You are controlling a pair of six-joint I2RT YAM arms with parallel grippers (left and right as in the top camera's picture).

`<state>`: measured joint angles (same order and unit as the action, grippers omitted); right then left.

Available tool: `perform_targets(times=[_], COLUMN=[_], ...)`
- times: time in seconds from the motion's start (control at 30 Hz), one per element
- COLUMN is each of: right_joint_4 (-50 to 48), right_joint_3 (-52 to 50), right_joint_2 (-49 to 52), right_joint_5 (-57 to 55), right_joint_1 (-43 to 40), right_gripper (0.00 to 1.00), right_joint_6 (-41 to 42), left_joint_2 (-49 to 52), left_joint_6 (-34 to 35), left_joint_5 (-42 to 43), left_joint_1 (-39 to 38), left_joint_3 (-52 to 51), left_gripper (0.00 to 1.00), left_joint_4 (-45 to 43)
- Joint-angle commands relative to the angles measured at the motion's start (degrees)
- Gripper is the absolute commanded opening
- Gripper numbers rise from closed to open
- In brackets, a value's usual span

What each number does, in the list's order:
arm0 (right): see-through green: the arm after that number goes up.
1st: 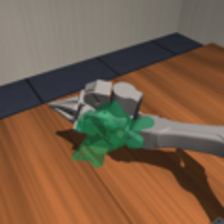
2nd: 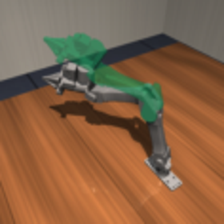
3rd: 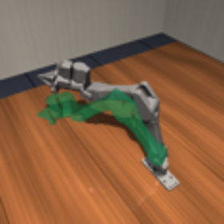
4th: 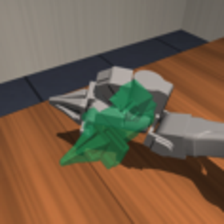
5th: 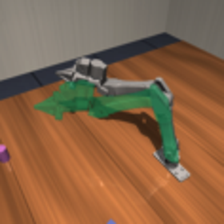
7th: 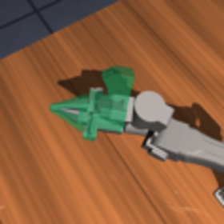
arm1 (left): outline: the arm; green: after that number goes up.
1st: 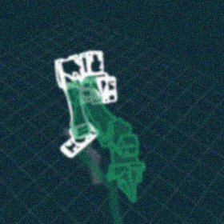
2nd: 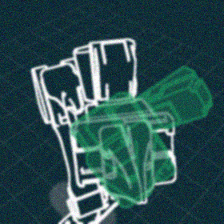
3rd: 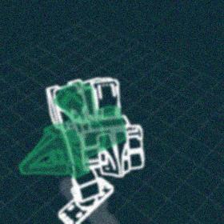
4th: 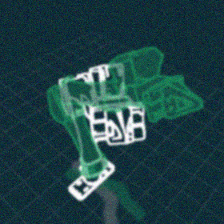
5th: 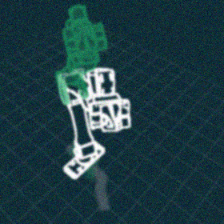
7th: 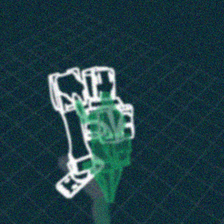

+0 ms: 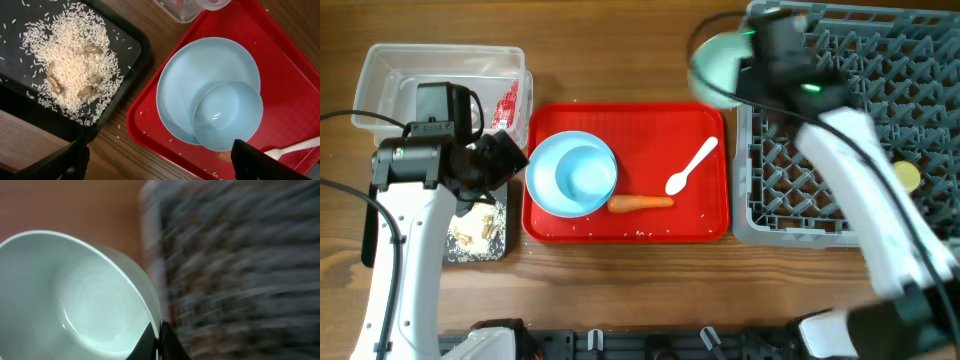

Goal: Sort waste into correct bins and load items into the dishwasher rack
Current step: 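Grasp the green bowl with the right gripper and lift it toward the rack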

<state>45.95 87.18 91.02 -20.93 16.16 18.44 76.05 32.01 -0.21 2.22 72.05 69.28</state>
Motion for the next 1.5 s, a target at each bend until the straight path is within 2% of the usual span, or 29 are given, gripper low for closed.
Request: perform_targets(times=[0.0,0.13,0.3,0.53,0.67,0.87,1.1,1.27,1.37,1.47], right_joint_4=[-2.56,-7.69,-11.58,-16.76,-23.08,-25.68,-25.35,-24.44,-24.26,-28.22], right_joint_3=[0.57,0.57,0.48,0.48,0.48,0.46,-0.61,-1.42,-1.42,-1.42], right_joint_2=[-7.74,-9.42,-5.90,7.58,15.80,22.64,24.94,24.92,24.92,24.92], right_joint_5=[-21.09,-26.95,-27.67,-41.70,-44.50,-40.17,-37.90,-36.70,-36.52,-48.81], right_joint_1=[-6.34,-15.26,-26.43,-35.39,-36.28,-34.53,-31.91,-31.71,-31.69,-31.89], right_gripper=[0.04,0.04,0.04,0.04,0.04,0.04,0.04,0.10,0.10,0.05], right_joint_6=[-9.86,-18.47,-18.38,-18.38,-23.04,-22.86,-20.72,-19.69,-19.85,-19.96], left_joint_2=[-0.31,-0.31,-0.31,-0.31,-0.31,-0.31,-0.31,-0.31,-0.31,-0.31], left_joint_6=[-0.24,-0.24,-0.24,-0.22,-0.22,-0.02,-0.04,-0.04,-0.02,-0.02], left_joint_5=[-0.94,-0.94,-0.96,-0.94,-0.92,-0.90,-0.07,0.35,0.35,0.35], left_joint_1=[0.31,0.28,0.26,0.26,0.26,0.26,0.26,0.26,0.26,0.26], left_joint_3=[0.17,0.17,0.17,0.17,0.17,0.17,0.17,0.17,0.17,0.17], left_gripper=[0.92,0.92,0.92,0.92,0.92,0.91,0.91,0.91,0.91,0.91], left_joint_4=[-0.04,-0.04,-0.24,-0.35,-0.98,-2.47,-2.80,-2.82,-2.84,-2.84])
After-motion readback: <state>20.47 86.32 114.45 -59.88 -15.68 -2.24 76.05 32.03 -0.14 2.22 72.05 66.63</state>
